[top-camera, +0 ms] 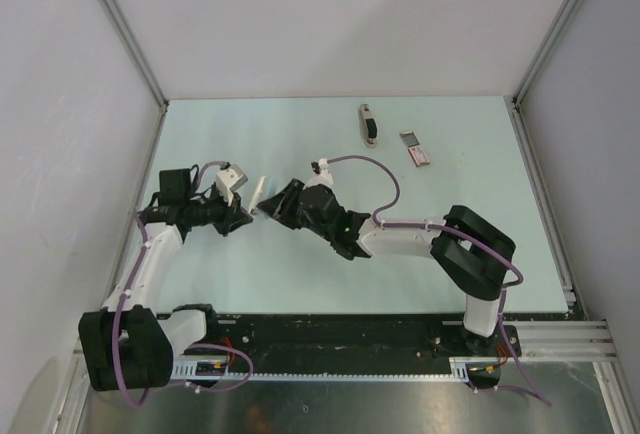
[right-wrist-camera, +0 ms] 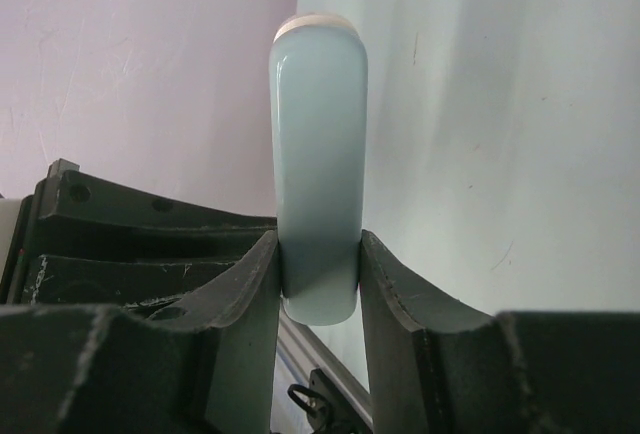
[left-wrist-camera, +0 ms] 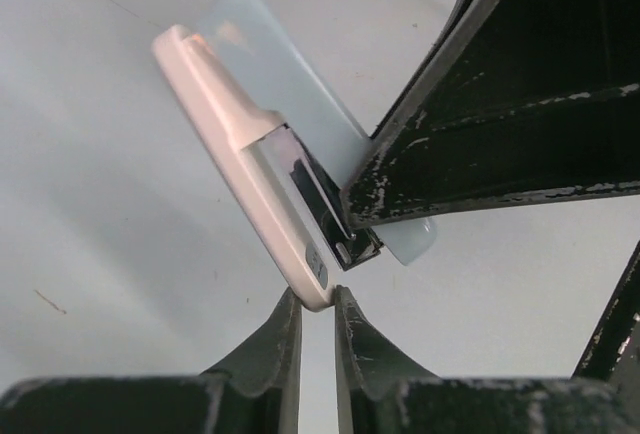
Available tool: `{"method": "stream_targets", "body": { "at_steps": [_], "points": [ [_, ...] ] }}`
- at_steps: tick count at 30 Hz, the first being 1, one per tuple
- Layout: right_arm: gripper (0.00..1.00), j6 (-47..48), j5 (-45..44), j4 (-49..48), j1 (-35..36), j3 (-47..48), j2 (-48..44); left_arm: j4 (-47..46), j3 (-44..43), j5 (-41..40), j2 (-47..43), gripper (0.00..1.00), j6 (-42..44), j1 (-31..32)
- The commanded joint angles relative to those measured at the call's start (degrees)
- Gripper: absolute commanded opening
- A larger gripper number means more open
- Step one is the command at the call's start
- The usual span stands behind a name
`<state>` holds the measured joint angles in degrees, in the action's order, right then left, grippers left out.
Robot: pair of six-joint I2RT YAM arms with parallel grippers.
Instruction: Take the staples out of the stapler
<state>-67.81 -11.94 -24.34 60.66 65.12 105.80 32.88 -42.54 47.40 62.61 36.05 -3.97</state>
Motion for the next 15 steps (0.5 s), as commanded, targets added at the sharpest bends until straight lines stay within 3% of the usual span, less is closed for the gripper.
{"method": "stream_targets", "body": {
  "at_steps": [1, 15],
  "points": [
    [0.0, 2.1, 4.5, -4.4, 0.1, -1.9, -3.5, -2.5, -0.6, -0.8, -2.6, 0.15, 2.9, -0.2],
    [0.0, 13.6, 16.1, -3.1, -3.6, -7.6, -6.4, -3.1, 1.8, -9.5, -4.7, 0.09, 10.3, -0.1]
  ]
}}
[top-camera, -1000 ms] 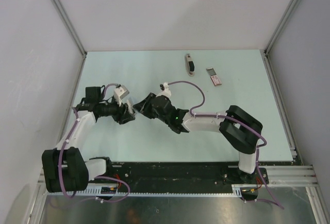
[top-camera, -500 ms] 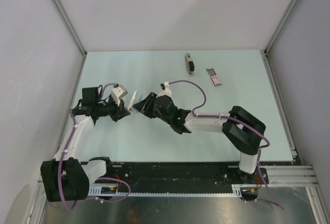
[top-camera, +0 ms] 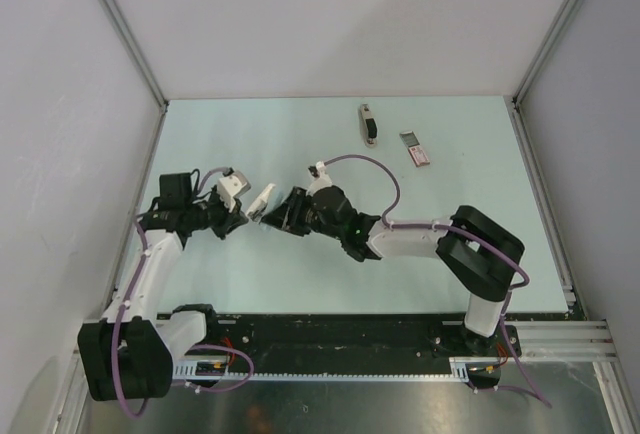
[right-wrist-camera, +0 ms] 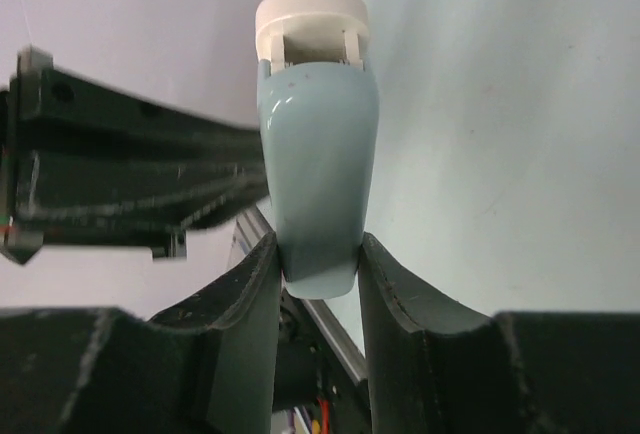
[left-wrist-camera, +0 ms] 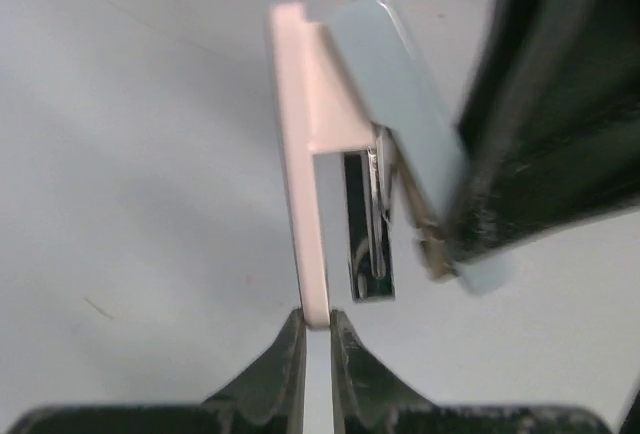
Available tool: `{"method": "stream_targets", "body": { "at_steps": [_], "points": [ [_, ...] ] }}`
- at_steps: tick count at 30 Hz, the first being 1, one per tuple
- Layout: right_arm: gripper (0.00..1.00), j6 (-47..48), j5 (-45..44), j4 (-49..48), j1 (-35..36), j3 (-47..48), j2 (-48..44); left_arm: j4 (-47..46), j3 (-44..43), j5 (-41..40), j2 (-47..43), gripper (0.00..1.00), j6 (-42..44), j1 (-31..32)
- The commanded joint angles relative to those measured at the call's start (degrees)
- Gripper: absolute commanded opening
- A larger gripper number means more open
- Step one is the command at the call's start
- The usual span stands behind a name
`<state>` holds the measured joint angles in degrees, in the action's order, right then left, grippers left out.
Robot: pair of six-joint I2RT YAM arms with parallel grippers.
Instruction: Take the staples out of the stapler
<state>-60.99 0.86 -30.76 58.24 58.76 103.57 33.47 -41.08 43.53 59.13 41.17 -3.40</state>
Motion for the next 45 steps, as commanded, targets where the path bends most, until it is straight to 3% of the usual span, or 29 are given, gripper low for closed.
{"method": "stream_targets", "body": {
  "at_steps": [1, 10, 21, 28, 36, 39, 41, 42, 45],
  "points": [
    [0.0, 8.0, 3.6, 4.3, -1.2, -1.3, -4.8, -3.9, 0.6, -6.2, -1.1, 0.09, 5.6, -0.7],
    [0.0, 13.3, 5.1, 8.4, -1.6, -3.2, -8.4, -8.2, 3.6, -10.3, -1.9, 0.06, 8.0, -0.7],
    [0.0, 30.0, 16.2, 16.8, -2.8, -3.2, -7.9, -21.1, 11.7, -19.4, -5.9, 0.06, 16.4, 0.6],
    [0.0, 28.7, 13.5, 10.9, -1.5, -3.2, -5.2, -24.6, 16.1, -23.1, -7.9, 0.06, 17.7, 6.2],
    [0.0, 24.8, 4.3, 2.3, -1.0, -2.7, -4.1, -22.9, 15.9, -21.7, -9.8, 0.06, 10.6, 7.8],
    [0.0, 22.8, -2.8, 0.7, -0.6, -2.3, -4.2, -17.4, 12.3, -17.3, -10.0, 0.19, 6.0, 7.8],
    [0.0, 20.7, -6.9, -0.4, -0.7, -2.1, -4.0, -13.3, 8.8, -13.4, -8.7, 0.47, 2.9, 7.3],
    [0.0, 19.5, -8.3, -0.9, -0.9, -2.1, -3.8, -11.3, 7.1, -11.1, -8.0, 0.57, 1.8, 6.6],
    [0.0, 16.8, -10.5, -2.8, -1.2, -1.7, -3.5, -7.9, 3.8, -3.6, -6.5, 0.7, 0.0, 4.8]
  ]
}}
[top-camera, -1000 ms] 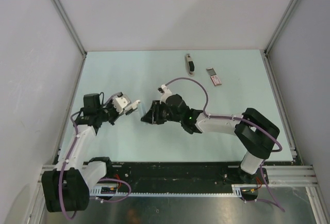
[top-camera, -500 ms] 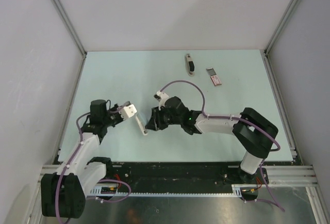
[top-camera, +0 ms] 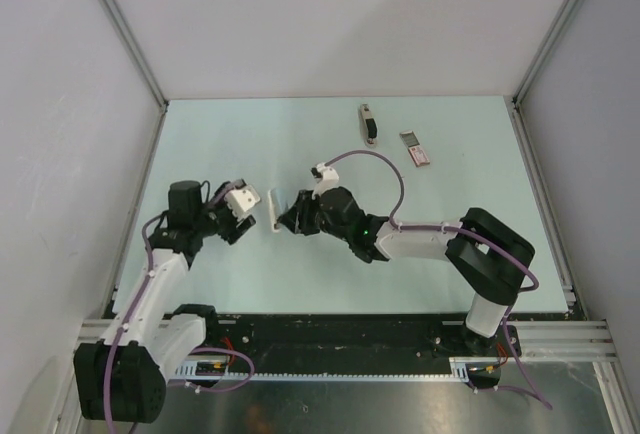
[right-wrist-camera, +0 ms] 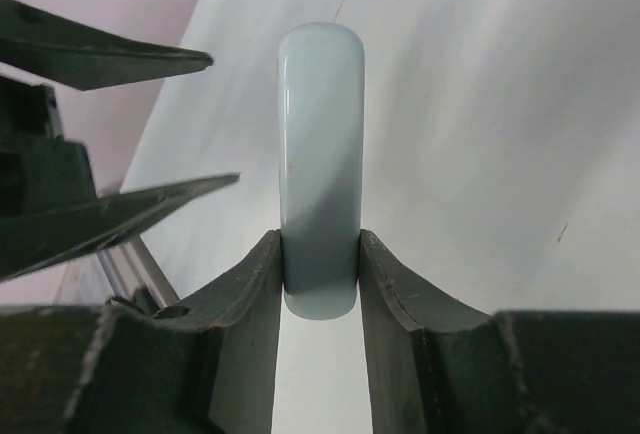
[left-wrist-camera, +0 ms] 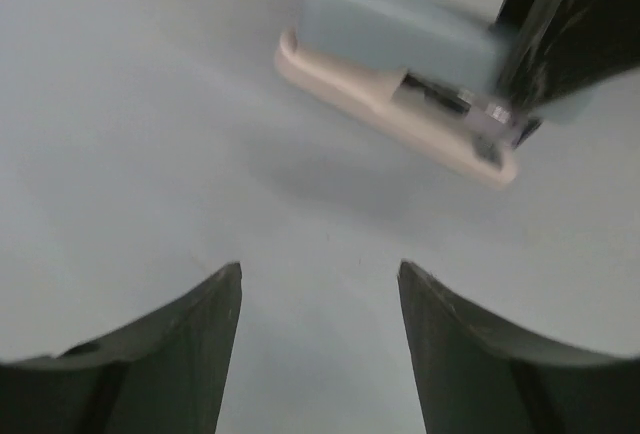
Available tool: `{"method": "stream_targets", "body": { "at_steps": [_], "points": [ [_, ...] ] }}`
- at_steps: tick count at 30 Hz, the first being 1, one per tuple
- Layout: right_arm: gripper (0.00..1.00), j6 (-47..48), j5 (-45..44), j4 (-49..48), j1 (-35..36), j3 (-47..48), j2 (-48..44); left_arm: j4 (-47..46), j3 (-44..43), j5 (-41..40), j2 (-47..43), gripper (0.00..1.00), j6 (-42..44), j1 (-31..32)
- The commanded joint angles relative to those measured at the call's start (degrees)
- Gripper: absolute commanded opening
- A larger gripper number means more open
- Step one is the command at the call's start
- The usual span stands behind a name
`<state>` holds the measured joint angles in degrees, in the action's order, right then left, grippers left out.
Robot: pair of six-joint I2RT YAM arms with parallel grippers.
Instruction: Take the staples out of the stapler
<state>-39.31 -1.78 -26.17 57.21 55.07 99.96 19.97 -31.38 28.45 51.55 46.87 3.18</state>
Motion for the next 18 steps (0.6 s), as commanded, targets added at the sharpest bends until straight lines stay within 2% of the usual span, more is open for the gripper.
{"method": "stream_targets", "body": {
  "at_steps": [1, 12, 18],
  "points": [
    [0.0, -5.6, -8.5, -7.7, -0.1, 2.1, 0.2, 6.2, -6.4, 13.4, 1.3, 0.72, -6.0, -2.0],
    [0.0, -11.4, -10.5, -14.3, 2.1, 2.5, 0.6, 9.0, -5.9, 22.4, 3.7, 0.75, -5.3, -2.2],
    [0.0, -12.7, -8.9, -16.3, 3.4, 2.5, 1.3, 9.1, -6.6, 21.4, 4.8, 0.74, -4.1, -2.2]
  ]
}}
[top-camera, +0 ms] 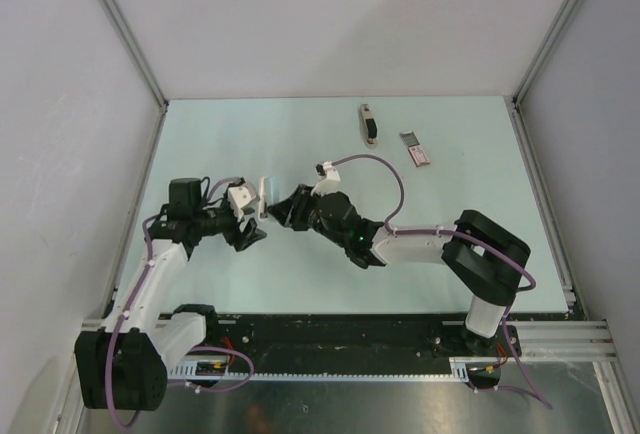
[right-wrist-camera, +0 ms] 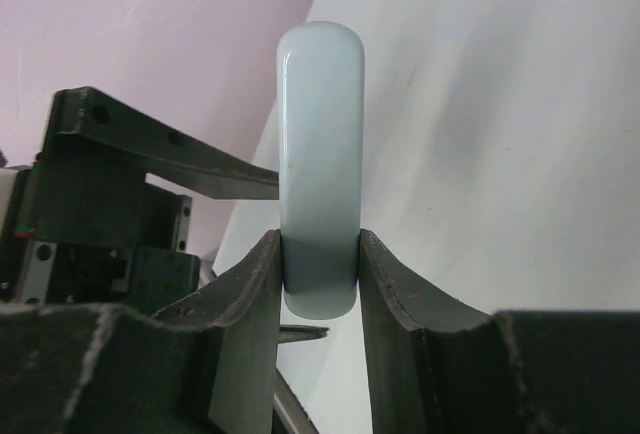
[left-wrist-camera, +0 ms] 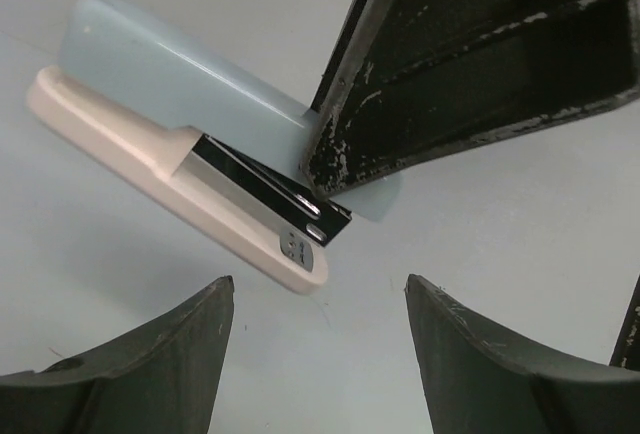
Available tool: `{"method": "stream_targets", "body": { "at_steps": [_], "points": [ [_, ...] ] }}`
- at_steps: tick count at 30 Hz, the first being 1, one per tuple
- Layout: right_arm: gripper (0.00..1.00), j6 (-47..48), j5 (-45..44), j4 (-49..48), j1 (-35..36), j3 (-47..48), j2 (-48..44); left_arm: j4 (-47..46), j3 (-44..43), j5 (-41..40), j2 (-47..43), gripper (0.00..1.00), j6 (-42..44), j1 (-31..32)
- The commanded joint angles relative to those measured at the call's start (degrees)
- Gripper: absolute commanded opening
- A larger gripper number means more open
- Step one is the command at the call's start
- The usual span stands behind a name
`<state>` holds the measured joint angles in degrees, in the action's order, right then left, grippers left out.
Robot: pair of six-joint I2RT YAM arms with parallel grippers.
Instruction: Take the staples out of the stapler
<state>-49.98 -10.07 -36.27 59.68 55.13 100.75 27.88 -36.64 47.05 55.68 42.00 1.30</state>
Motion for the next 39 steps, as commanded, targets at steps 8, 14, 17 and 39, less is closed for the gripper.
{"method": "stream_targets", "body": {
  "at_steps": [8, 14, 17, 39],
  "points": [
    [0.0, -2.7, 1.6, -6.8, 2.3, 2.4, 1.1, 1.2, -2.5, 1.5, 2.6, 0.59, 2.2, -0.6],
    [0.0, -2.2, 2.7, -5.2, 3.1, 2.3, 1.5, 1.1, -2.1, -0.2, 1.9, 0.44, 3.5, -0.9],
    [0.0, -1.8, 2.8, -3.9, 3.2, 2.3, 1.2, 1.2, -1.0, -1.5, 0.7, 0.35, 5.2, -0.9],
    [0.0, 4.9, 5.8, 3.4, 4.6, -0.4, -2.8, -2.1, 3.7, -12.7, -2.8, 0.16, 13.0, -0.9]
  ]
}}
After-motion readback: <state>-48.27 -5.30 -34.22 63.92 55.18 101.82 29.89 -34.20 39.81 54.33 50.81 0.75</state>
